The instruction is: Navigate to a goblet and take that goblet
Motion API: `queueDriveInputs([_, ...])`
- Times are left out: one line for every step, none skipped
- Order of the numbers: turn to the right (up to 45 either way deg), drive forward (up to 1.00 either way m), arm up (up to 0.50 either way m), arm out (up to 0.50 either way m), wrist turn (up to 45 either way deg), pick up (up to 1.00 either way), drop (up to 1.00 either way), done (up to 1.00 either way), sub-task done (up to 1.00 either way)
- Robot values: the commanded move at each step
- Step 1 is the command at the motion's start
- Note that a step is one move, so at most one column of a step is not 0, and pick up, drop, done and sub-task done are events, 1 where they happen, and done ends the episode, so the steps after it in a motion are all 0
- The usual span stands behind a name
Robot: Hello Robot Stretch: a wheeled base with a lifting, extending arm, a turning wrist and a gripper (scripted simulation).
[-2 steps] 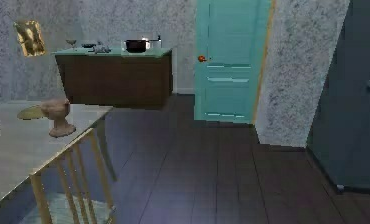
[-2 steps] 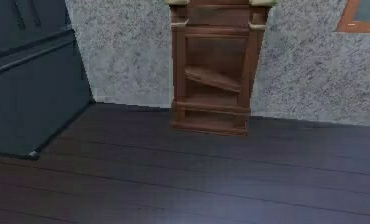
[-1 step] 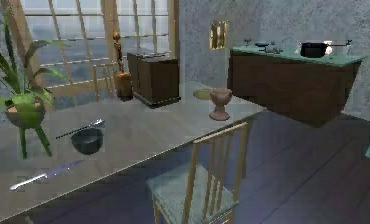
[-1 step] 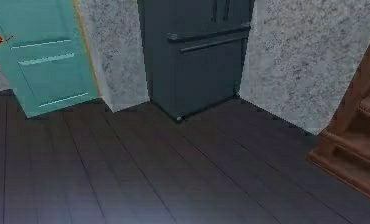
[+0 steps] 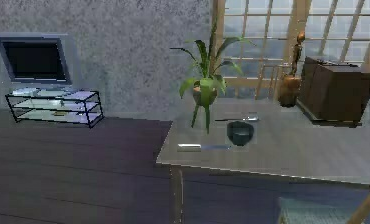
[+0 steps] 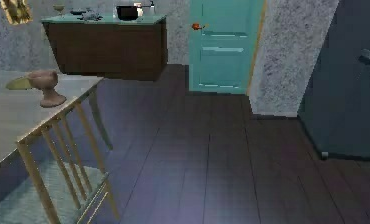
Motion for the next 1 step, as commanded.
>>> queueDriveInputs([-30.0,0.00,0.00,0.00,0.0,0.00,0.00,0.00,0.00])
